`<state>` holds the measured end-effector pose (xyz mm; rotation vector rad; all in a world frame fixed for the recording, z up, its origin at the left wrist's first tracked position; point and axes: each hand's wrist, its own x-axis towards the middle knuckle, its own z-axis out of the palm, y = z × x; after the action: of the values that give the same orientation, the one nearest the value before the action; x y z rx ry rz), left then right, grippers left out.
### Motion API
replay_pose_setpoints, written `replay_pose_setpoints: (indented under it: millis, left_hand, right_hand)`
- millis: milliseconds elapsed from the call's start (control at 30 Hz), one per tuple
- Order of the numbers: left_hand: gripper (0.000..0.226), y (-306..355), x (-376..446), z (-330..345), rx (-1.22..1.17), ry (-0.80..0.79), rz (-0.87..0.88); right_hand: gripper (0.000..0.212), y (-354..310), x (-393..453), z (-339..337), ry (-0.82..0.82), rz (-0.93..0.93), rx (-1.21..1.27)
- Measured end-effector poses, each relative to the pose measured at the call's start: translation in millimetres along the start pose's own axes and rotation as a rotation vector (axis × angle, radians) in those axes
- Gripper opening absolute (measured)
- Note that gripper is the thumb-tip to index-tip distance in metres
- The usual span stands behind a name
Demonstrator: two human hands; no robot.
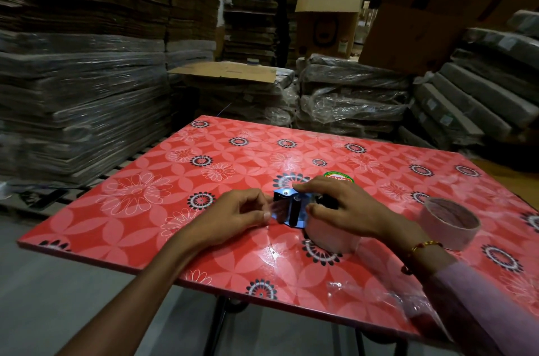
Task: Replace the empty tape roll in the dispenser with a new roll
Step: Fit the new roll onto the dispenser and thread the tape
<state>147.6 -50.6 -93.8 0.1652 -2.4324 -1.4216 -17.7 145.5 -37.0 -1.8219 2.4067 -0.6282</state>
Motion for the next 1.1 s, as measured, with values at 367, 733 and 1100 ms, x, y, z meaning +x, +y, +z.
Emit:
replay_pose_setpoints:
  millis: [367,733,1100]
  left_hand:
    - [0.010,5.6,-8.8,9.1,0.144,0.142,0.024]
    - [0.015,8.7,-7.5,8.0,0.097,0.110,0.022]
    - [0.013,3.3,-3.0,4.9,-0.020,0.110,0.015]
  right_hand:
    - [0.049,-12.2,9.6,4.0,0.038,0.146,-0.023]
    - [0.032,-14.9,13.3,19.9,0.190,0.166,-0.047]
    - [0.033,-14.2,18.3,19.1,0.171,0.209,-0.024]
